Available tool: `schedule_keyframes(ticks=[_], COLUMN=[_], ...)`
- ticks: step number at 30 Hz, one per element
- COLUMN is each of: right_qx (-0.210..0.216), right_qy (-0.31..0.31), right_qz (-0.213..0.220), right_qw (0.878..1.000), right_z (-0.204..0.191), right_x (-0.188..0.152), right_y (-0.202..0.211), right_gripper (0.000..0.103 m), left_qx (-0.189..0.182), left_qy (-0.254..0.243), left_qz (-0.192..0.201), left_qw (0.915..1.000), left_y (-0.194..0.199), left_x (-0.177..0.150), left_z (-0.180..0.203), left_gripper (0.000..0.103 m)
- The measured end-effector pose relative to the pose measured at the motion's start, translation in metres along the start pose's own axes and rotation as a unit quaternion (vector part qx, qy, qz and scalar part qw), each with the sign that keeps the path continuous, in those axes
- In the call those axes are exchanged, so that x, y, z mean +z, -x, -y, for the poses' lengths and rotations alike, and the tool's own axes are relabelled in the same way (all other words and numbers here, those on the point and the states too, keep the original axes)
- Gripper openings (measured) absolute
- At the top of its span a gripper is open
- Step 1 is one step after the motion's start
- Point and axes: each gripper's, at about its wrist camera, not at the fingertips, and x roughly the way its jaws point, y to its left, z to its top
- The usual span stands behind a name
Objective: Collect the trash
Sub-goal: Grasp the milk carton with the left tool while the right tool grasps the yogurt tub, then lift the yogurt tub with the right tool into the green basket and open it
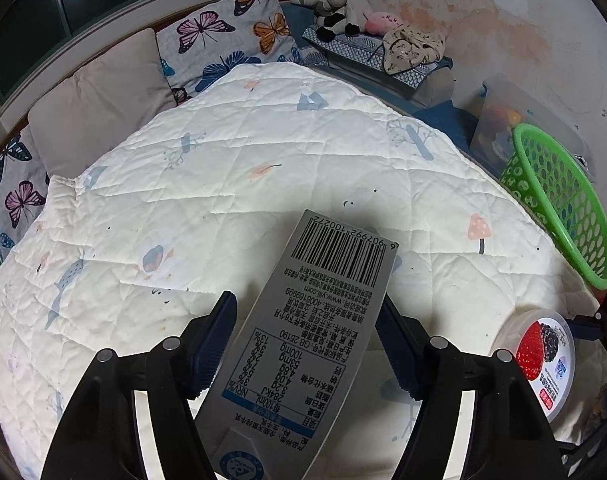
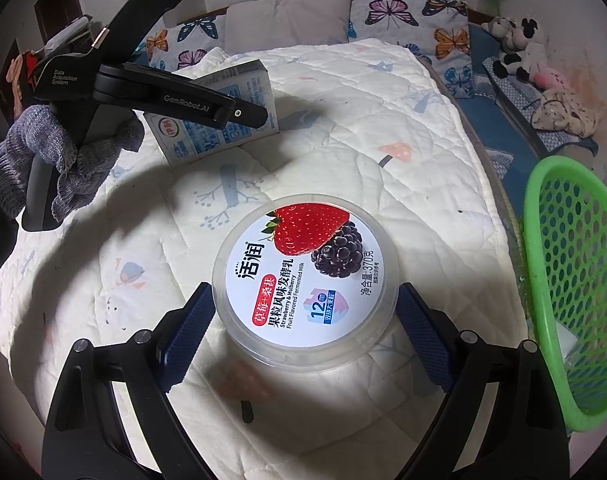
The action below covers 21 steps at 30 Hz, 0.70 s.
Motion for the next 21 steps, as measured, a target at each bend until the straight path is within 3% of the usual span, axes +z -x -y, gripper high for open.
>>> schedule_keyframes(ticks=[3, 9, 21], right_qx=[0.001, 0.004, 0.016], right_qy=[0.000, -0.001, -0.008], right_qz=[0.002, 0.005, 0.012], right_qw=[1.000, 1.000, 1.000], right_z=[0.000, 0.001, 0.003], right_x=[-0.001, -0.004, -0.010], right_y=[0.002, 0.005, 0.016], right_gripper=[0.090, 0.090, 0.089], left_qx=[0.000, 0.002, -0.005], left_qy=[-0.003, 0.002, 0.038], left_qz=[0.002, 0.005, 0.022], left_qw=[1.0000, 1.0000, 0.9990], left_y=[0.002, 0.009, 0.030], left_x=[0.000, -0.003, -0.020], left_z=[0.002, 0.004, 0.010], left_gripper=[0.056, 0.048, 0.047])
